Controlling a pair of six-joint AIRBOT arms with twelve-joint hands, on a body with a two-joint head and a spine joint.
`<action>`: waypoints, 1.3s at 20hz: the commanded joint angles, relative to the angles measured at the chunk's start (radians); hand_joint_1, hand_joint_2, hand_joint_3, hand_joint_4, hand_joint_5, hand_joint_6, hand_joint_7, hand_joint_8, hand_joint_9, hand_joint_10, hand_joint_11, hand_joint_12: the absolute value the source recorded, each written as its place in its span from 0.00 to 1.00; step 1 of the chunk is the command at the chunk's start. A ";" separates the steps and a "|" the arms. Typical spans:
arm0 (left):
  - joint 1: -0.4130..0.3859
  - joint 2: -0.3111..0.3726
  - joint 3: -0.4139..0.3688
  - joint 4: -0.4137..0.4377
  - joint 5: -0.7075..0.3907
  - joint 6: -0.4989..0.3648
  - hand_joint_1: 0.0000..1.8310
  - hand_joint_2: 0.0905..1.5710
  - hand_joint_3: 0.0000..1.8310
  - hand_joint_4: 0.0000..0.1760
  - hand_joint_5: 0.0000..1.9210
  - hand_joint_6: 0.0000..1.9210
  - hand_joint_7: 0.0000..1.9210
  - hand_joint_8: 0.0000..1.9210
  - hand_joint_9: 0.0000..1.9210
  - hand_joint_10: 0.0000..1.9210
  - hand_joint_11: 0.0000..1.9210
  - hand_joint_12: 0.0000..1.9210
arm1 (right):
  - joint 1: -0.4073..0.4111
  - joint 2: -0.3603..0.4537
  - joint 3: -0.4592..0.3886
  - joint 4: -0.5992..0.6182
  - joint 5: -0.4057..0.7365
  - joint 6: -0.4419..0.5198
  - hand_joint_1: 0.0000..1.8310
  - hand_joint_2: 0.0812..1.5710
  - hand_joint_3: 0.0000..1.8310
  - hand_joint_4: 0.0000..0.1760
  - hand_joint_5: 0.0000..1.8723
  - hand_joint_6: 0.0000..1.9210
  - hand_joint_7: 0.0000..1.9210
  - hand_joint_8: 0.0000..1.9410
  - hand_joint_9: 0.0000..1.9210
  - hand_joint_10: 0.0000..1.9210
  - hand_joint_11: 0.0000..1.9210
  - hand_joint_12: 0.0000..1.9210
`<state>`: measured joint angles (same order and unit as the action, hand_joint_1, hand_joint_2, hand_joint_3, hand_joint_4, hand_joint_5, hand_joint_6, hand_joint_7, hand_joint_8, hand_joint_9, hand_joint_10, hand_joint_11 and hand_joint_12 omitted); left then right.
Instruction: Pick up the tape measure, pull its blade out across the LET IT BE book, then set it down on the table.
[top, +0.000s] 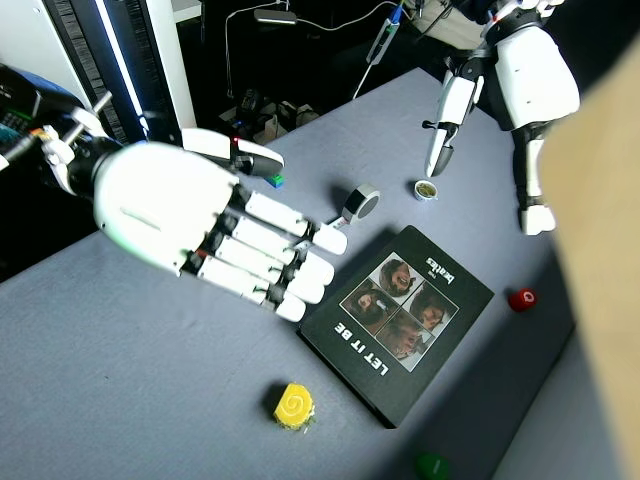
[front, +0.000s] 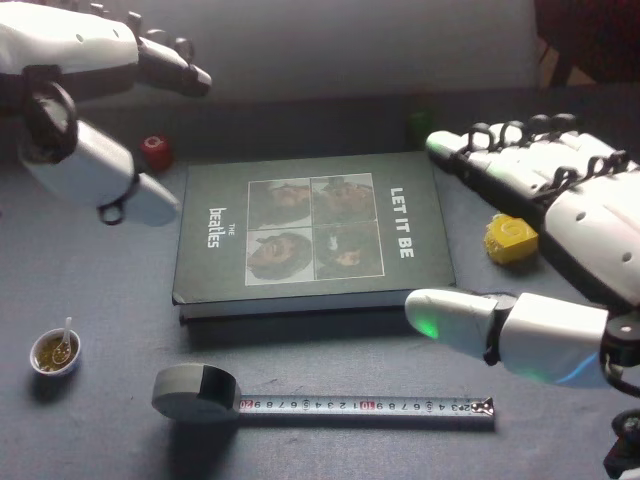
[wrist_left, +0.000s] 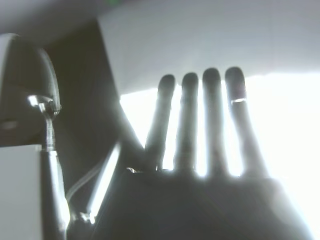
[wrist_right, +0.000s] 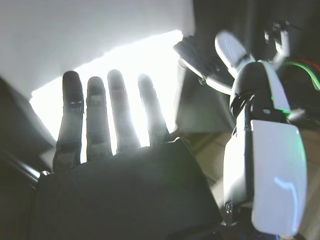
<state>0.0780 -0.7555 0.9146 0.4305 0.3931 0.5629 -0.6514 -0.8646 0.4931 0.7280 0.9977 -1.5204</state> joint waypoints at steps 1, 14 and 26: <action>-0.027 0.005 0.007 -0.102 -0.091 0.160 0.46 0.60 0.00 0.00 0.13 0.00 0.14 0.01 0.14 0.00 0.04 0.32 | 0.011 0.003 -0.001 -0.058 0.078 0.014 0.08 0.63 0.00 0.34 0.04 0.00 0.08 0.00 0.04 0.00 0.00 0.30; 0.097 0.059 -0.110 -2.304 -0.616 2.045 0.52 0.62 0.00 0.00 0.23 0.00 0.24 0.01 0.22 0.00 0.11 0.30 | -0.025 0.010 0.032 -0.147 0.057 0.122 0.09 0.63 0.00 0.30 0.05 0.00 0.09 0.00 0.06 0.00 0.00 0.32; 0.382 0.065 -0.151 -2.542 -0.429 2.206 0.54 0.65 0.00 0.00 0.32 0.01 0.34 0.01 0.30 0.01 0.18 0.29 | -0.045 -0.012 0.081 -0.155 0.078 0.122 0.09 0.64 0.00 0.30 0.05 0.00 0.09 0.00 0.06 0.00 0.00 0.31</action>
<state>0.4824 -0.6956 0.7593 -2.1208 -0.0879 2.7773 -0.7029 -0.8787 0.5758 0.6292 0.9722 -1.4055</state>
